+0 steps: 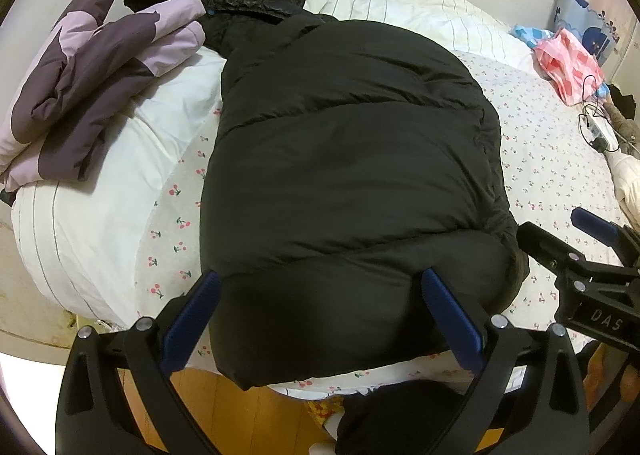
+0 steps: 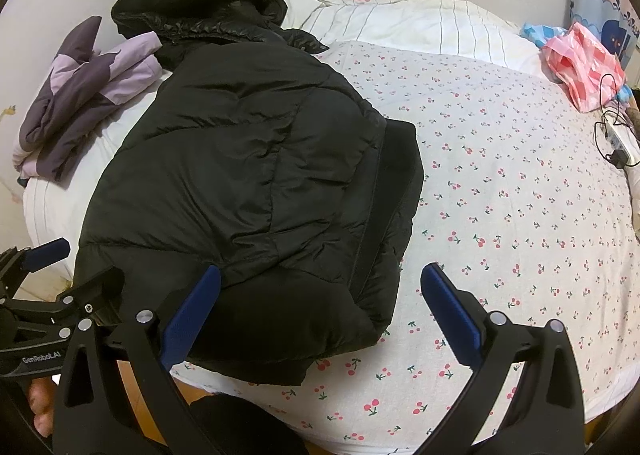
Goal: Fold large clothes
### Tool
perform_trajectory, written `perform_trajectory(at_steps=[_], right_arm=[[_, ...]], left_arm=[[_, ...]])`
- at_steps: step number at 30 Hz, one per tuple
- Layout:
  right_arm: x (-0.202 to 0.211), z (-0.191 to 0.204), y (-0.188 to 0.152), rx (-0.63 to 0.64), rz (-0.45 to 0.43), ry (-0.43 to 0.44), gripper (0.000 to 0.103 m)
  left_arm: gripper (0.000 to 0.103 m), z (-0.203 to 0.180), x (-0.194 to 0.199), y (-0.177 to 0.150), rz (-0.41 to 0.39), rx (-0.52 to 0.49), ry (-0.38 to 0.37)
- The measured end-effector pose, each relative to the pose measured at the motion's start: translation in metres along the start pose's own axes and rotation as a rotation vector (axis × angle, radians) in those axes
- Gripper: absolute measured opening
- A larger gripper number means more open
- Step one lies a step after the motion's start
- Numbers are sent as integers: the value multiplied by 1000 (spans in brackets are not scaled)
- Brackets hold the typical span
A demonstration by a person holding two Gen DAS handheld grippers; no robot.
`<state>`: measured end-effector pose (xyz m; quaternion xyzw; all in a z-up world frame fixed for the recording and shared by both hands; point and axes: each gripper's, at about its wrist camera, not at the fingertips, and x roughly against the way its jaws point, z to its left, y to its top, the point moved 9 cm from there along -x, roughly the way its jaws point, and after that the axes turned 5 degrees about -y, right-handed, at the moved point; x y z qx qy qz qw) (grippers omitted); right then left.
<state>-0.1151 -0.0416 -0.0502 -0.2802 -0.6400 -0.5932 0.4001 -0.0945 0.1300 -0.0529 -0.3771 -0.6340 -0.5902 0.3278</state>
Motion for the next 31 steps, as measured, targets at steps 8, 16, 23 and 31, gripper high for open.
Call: perform_trajectory(at_steps=[8,16,23,31], right_arm=[[0,0,0,-3,-2,-3,97],[1,0,0,-5,-3,0,97],[6,4,1,3,-17,-1,97],[8,4,2,2,-25,-10,97]], left_arm=[[96,-2,2,0,7,-2,-4],[96,9,17,9,-72,56,-24],[96,21,7,2,-21,53,41],[96,20,7,-2,-21,33,65]])
